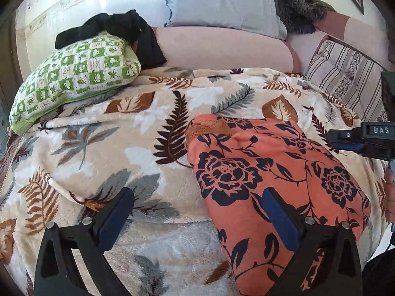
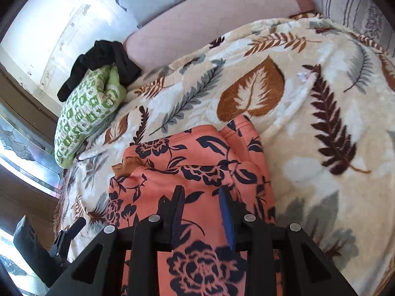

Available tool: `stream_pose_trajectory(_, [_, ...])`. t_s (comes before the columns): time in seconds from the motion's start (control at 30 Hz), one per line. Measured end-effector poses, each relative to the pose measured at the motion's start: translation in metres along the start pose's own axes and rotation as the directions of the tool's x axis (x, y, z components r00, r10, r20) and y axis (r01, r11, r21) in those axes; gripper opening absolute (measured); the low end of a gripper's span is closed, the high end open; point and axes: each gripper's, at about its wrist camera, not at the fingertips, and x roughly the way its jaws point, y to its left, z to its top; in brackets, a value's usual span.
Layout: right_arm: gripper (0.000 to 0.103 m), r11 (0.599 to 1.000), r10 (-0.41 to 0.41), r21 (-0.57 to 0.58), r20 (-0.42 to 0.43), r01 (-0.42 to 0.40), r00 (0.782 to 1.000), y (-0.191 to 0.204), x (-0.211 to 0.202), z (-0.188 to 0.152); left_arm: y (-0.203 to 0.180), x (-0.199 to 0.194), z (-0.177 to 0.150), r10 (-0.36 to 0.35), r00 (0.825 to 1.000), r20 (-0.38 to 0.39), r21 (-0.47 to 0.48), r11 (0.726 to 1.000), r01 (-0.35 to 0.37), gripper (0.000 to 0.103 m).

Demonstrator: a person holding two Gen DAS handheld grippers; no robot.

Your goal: Fold small clothes

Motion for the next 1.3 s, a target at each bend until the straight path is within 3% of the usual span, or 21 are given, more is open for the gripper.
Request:
stream_pose_trajectory(0.03, [0.056,1.0,-0.014,0.003,0.035,0.013,0.999,-0.003,-0.014,-0.005,0.001,-0.005,0.0,-0.01,1.0,0.003,0.001,1.0,0.01,0.103])
stream_pose_trajectory(0.07, [0.083,1.0,-0.016,0.011,0.072,0.015,0.997,-0.008,-0.026,-0.007,0.004,-0.01,-0.001,-0.032,0.999,0.003,-0.002,0.999,0.032,0.103])
stream_pose_trajectory(0.1, [0.086,1.0,-0.012,0.027,0.11,0.009,0.994,-0.015,-0.036,-0.011,0.006,-0.015,-0.002,-0.064,0.998,0.006,-0.009,0.998,0.065,0.103])
stream_pose_trajectory(0.2, [0.086,0.992,0.064,0.096,0.155,-0.079,0.986,-0.032,-0.051,-0.025,0.011,-0.028,-0.006,-0.123,0.992,0.037,-0.02,0.992,0.124,0.103])
stream_pose_trajectory(0.27, [0.086,0.987,0.109,0.097,0.199,-0.13,0.974,-0.035,-0.057,-0.032,0.009,-0.031,-0.007,-0.101,0.993,0.057,-0.012,0.995,0.102,0.103])
stream_pose_trajectory(0.33, [0.084,0.987,0.145,0.049,0.165,-0.155,0.976,-0.022,-0.05,-0.033,0.003,-0.027,-0.009,-0.098,0.995,0.025,0.001,0.995,0.098,0.103])
stream_pose_trajectory(0.37, [0.073,0.988,0.15,0.027,0.132,-0.155,0.98,-0.016,-0.045,-0.035,-0.002,-0.022,-0.011,-0.1,0.995,-0.017,0.016,0.995,0.1,0.103])
stream_pose_trajectory(0.4, [0.053,0.99,0.143,0.006,0.092,-0.144,0.985,-0.01,-0.038,-0.038,-0.009,-0.015,-0.015,-0.091,0.993,-0.071,0.045,0.994,0.095,0.103])
stream_pose_trajectory(0.47, [0.036,0.994,0.111,-0.015,-0.024,-0.111,0.994,-0.003,-0.016,-0.047,-0.026,0.002,-0.03,-0.056,0.984,-0.168,0.135,0.988,0.079,0.103])
stream_pose_trajectory(0.5, [0.036,0.996,0.08,-0.021,-0.1,-0.082,0.992,-0.004,0.0,-0.053,-0.034,0.01,-0.038,-0.013,0.981,-0.196,0.184,0.982,0.05,0.103])
stream_pose_trajectory(0.53, [0.037,0.998,0.038,-0.033,-0.142,-0.044,0.989,-0.004,0.012,-0.058,-0.036,0.011,-0.041,-0.006,0.984,-0.176,0.19,0.981,0.041,0.103])
stream_pose_trajectory(0.6, [0.036,0.998,0.017,-0.059,-0.118,-0.024,0.993,-0.001,0.013,-0.056,-0.034,0.006,-0.037,-0.02,0.986,-0.167,0.18,0.982,0.05,0.103])
stream_pose_trajectory(0.67, [0.038,0.995,0.089,-0.033,-0.081,-0.092,0.993,-0.003,0.005,-0.048,-0.029,0.0,-0.031,-0.021,0.991,-0.13,0.171,0.984,0.043,0.103])
stream_pose_trajectory(0.77, [0.04,0.979,0.2,0.049,0.011,-0.2,0.98,-0.011,-0.009,-0.036,-0.024,-0.008,-0.022,0.032,0.998,-0.051,0.149,0.989,-0.024,0.103])
stream_pose_trajectory(0.8, [0.064,0.975,0.214,0.055,0.045,-0.217,0.976,-0.011,-0.012,-0.034,-0.023,-0.01,-0.02,0.039,0.999,-0.038,0.146,0.989,-0.033,0.103])
stream_pose_trajectory(0.83, [0.077,0.975,0.211,0.049,0.082,-0.215,0.974,-0.01,-0.016,-0.033,-0.022,-0.011,-0.017,0.053,0.998,-0.024,0.145,0.988,-0.049,0.103])
stream_pose_trajectory(0.87, [0.084,0.979,0.197,0.032,0.118,-0.202,0.973,-0.006,-0.019,-0.03,-0.022,-0.012,-0.015,0.072,0.997,-0.008,0.143,0.987,-0.07,0.103])
stream_pose_trajectory(1.1, [0.084,0.984,0.175,-0.008,0.126,-0.176,0.976,0.009,-0.013,-0.028,-0.007,-0.008,-0.006,0.126,0.992,-0.006,0.087,0.988,-0.125,0.103])
stream_pose_trajectory(1.3, [0.084,0.985,0.17,-0.031,0.127,-0.168,0.977,0.015,-0.011,-0.029,0.002,-0.008,-0.004,0.123,0.992,-0.015,0.042,0.992,-0.122,0.103])
